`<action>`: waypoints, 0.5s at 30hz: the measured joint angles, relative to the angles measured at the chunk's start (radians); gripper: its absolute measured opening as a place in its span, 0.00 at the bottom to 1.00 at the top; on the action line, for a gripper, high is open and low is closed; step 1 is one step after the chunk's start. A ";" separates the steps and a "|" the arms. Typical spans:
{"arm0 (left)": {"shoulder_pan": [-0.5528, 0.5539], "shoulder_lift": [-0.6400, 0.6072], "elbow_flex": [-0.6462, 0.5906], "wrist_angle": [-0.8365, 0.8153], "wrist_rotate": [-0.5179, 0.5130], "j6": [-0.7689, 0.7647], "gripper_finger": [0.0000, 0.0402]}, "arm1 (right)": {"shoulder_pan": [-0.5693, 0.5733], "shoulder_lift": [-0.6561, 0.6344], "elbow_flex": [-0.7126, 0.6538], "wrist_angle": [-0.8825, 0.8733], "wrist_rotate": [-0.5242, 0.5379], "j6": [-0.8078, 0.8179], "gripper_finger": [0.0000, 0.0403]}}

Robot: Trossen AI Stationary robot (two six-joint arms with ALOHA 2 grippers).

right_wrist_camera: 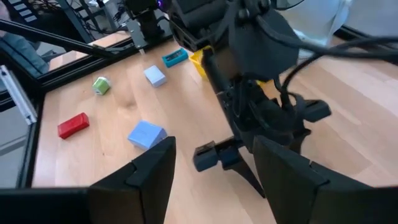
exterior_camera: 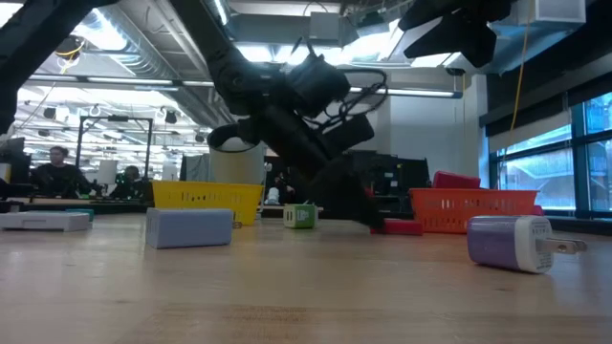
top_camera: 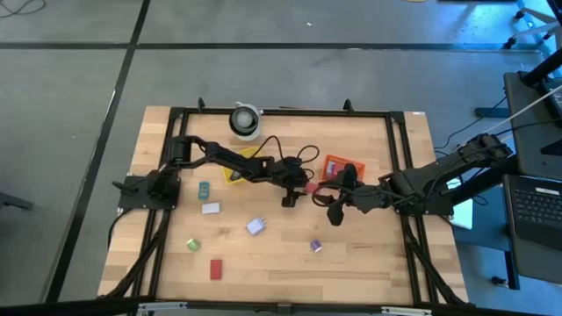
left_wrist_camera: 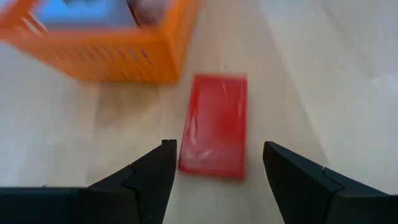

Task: Pick & Place Office items
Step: Put the top red digital clock into the yellow bin

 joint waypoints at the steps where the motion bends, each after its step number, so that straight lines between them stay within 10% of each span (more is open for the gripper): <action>1: 0.000 0.008 -0.001 0.005 0.001 -0.003 0.59 | 0.000 0.000 0.000 0.002 -0.006 0.000 0.54; 15: -0.003 0.022 0.000 0.036 -0.001 -0.023 0.54 | 0.005 0.000 0.000 0.012 -0.024 -0.011 0.54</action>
